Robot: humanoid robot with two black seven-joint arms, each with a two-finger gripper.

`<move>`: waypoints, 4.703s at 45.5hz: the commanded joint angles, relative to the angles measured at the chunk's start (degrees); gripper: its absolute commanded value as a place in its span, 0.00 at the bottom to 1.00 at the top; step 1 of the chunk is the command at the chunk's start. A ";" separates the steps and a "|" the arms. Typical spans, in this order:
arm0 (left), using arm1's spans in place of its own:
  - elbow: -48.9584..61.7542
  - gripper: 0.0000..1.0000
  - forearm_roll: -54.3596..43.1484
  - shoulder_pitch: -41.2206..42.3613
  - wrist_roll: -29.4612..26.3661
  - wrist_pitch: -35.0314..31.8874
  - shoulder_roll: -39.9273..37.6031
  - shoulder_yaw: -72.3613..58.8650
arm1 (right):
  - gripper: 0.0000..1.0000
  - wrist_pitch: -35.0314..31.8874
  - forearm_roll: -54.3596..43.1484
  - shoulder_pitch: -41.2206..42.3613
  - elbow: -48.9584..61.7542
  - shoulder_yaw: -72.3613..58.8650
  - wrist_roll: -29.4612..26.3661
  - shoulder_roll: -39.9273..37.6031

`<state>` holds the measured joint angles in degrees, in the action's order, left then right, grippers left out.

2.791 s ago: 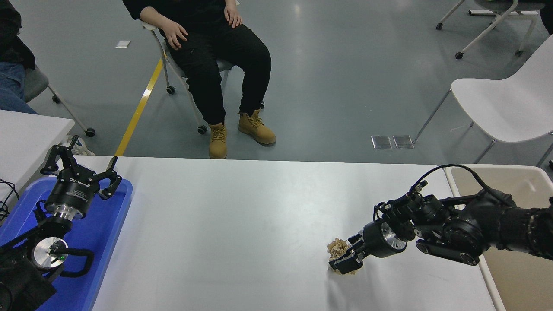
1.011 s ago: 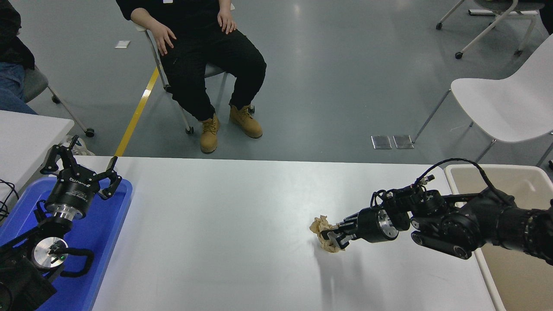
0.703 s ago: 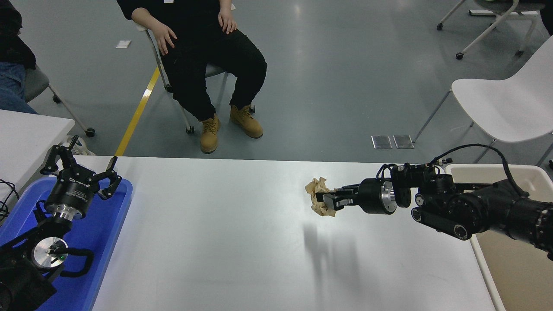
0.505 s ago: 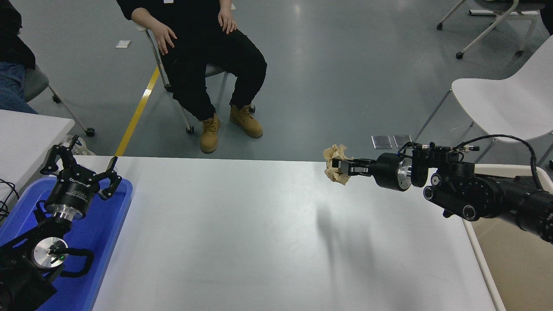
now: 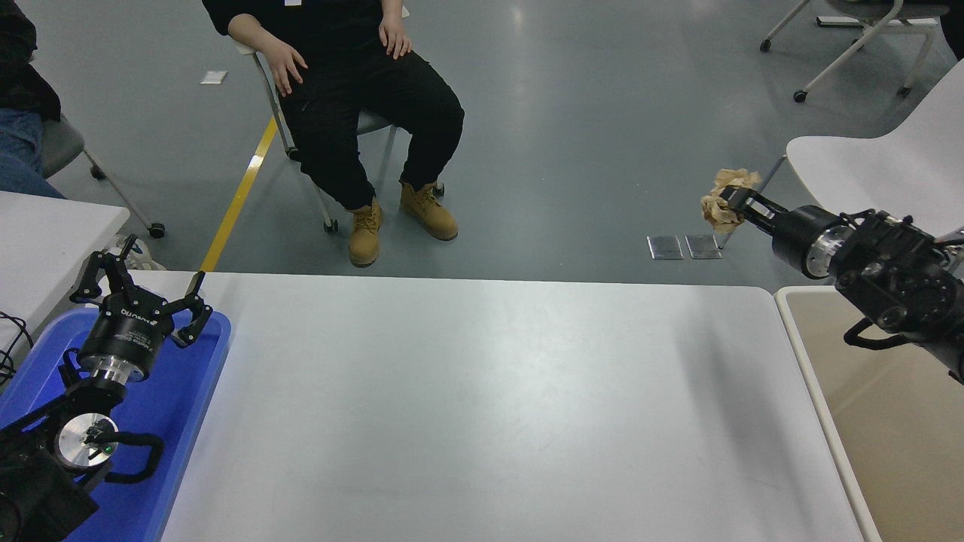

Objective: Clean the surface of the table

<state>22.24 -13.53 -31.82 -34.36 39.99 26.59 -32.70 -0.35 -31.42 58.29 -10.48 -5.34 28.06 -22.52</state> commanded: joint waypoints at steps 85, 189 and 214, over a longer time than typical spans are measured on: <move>0.00 1.00 0.00 0.00 0.00 0.00 0.04 0.00 | 0.00 3.51 27.12 -22.69 9.42 7.19 -13.56 -1.22; 0.00 1.00 0.00 0.00 0.00 0.00 -0.05 0.00 | 0.99 4.39 26.06 -5.91 -17.99 36.45 -9.60 -12.03; 0.00 1.00 0.00 0.00 0.00 0.00 0.04 0.00 | 0.99 4.39 22.02 -15.48 -22.66 36.80 1.64 -1.40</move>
<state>22.23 -13.53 -31.82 -34.37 39.99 26.56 -32.69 4.06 -7.06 47.67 -31.52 30.92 24.57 -28.88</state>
